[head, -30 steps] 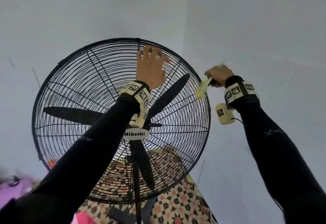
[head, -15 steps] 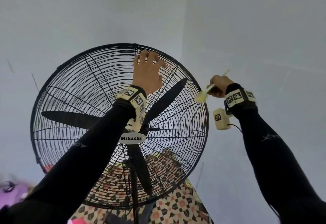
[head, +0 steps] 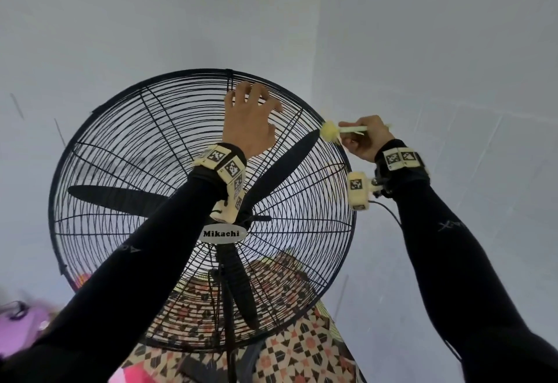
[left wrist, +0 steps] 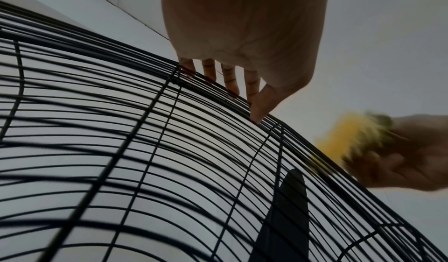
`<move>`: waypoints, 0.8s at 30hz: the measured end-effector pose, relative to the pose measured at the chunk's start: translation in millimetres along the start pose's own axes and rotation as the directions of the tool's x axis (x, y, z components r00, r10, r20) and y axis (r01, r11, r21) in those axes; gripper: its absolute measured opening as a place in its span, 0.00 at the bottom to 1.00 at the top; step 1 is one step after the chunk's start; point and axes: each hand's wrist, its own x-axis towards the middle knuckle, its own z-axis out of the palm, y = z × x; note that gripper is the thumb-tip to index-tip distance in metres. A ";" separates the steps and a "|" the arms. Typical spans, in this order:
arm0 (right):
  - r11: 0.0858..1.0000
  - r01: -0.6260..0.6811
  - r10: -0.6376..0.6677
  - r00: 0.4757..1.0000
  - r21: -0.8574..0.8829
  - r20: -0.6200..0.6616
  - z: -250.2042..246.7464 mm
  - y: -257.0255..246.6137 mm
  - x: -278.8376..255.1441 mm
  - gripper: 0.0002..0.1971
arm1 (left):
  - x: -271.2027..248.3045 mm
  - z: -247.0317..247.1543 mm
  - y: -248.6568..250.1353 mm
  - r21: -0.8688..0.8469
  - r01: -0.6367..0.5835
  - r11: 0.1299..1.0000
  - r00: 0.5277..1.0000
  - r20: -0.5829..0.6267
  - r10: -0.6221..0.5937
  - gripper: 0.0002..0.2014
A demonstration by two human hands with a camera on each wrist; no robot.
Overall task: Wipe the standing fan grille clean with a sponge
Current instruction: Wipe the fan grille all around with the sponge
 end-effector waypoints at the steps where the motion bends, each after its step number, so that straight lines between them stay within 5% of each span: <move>1: 0.996 -0.040 0.037 0.999 -0.080 -0.038 -16.2 2.9 1.0 0.16 | -0.1 0.5 0.7 0.001 0.001 1.000 1.000 -0.005 -0.001 0.20; 4: 0.918 -0.143 0.087 0.982 -0.371 -0.166 -43.6 7.1 -0.7 0.14 | -0.5 0.3 4.0 -0.003 0.010 1.000 1.000 -0.011 -0.010 0.20; 6: 0.896 -0.076 0.004 0.986 -0.437 -0.165 -34.6 -1.6 -1.9 0.13 | 0.3 0.6 6.2 -0.001 0.016 1.000 1.000 -0.016 -0.016 0.20; 10: 0.977 0.197 -0.194 0.980 -0.079 0.042 30.9 -26.9 -10.6 0.09 | 0.6 0.5 5.5 -0.013 0.025 1.000 1.000 -0.007 -0.025 0.20; 13: 0.963 0.264 -0.264 0.965 0.057 -0.006 65.2 -26.1 -12.0 0.03 | 0.4 -0.8 1.0 -0.025 0.001 1.000 1.000 -0.008 -0.001 0.20; 16: 0.960 0.279 -0.277 0.958 0.032 -0.075 71.1 -13.3 -13.0 0.06 | 0.2 -2.2 -6.9 -0.041 -0.031 0.999 1.000 0.004 0.031 0.22; 20: 0.980 0.193 -0.183 0.964 -0.038 0.194 50.0 -12.0 -17.1 0.13 | 0.1 -0.5 -17.4 -0.056 -0.054 0.997 0.999 -0.002 0.054 0.24; 24: 0.930 0.367 -0.367 0.930 -0.023 -0.009 58.7 -6.2 -14.8 0.09 | -0.1 0.0 -17.4 -0.072 -0.110 0.991 0.994 -0.004 0.110 0.25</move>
